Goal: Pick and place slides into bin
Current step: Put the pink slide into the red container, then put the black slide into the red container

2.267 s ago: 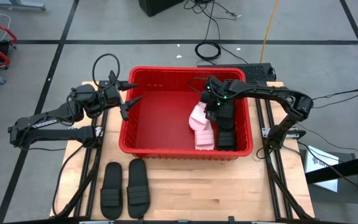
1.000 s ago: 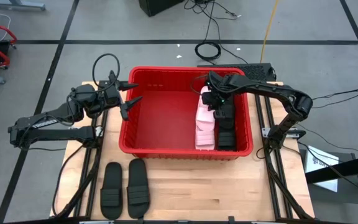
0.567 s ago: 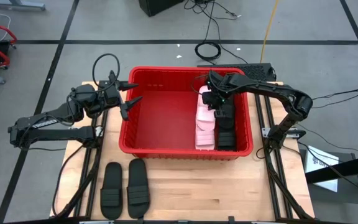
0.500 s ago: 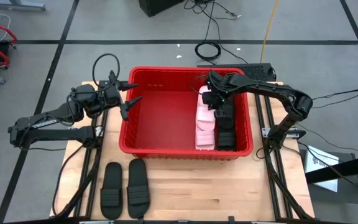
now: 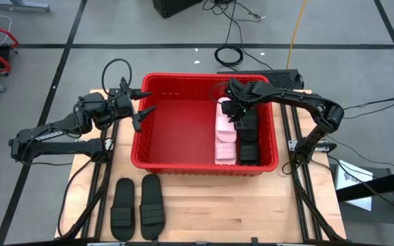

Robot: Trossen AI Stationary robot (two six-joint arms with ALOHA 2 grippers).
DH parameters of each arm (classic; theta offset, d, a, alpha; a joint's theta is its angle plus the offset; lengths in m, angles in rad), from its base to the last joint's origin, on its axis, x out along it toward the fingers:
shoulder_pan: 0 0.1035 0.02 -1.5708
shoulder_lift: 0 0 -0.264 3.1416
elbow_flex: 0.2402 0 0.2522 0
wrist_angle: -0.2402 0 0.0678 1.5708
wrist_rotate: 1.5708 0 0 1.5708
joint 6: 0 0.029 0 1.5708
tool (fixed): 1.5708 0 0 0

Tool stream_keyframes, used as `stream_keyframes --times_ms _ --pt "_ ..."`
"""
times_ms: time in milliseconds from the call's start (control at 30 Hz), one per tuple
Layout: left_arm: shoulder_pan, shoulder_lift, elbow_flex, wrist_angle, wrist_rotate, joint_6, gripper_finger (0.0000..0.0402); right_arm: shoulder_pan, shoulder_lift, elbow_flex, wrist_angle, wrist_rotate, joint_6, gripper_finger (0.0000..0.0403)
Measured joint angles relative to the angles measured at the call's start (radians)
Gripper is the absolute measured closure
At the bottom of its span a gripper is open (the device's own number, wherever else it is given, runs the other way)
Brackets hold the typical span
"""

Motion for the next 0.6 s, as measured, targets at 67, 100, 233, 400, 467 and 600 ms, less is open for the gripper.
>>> stream_keyframes --times_ms 67,100,233,400,467,600 --pt "0.000 0.000 0.000 0.000 0.000 0.000 0.0151 0.001 0.000 0.000 0.013 0.025 0.005 0.0271" --pt "0.000 0.000 0.000 0.000 0.000 0.000 0.0151 0.002 0.000 0.000 0.024 0.046 0.008 0.0263" --pt "0.000 0.000 0.000 -0.001 0.001 0.000 0.0151 0.005 0.000 0.000 0.053 0.105 0.009 0.0237" --pt "0.000 0.000 0.000 -0.006 0.003 0.001 0.0151 0.005 0.000 0.000 0.110 0.105 0.022 0.0221" --pt "0.000 0.000 0.000 -0.006 0.003 0.002 0.0151 0.005 0.000 0.000 0.141 0.105 0.030 0.0220" --pt "0.000 0.000 0.000 -0.006 0.003 0.004 0.0151 0.006 0.000 0.000 0.193 0.104 0.032 0.0225"
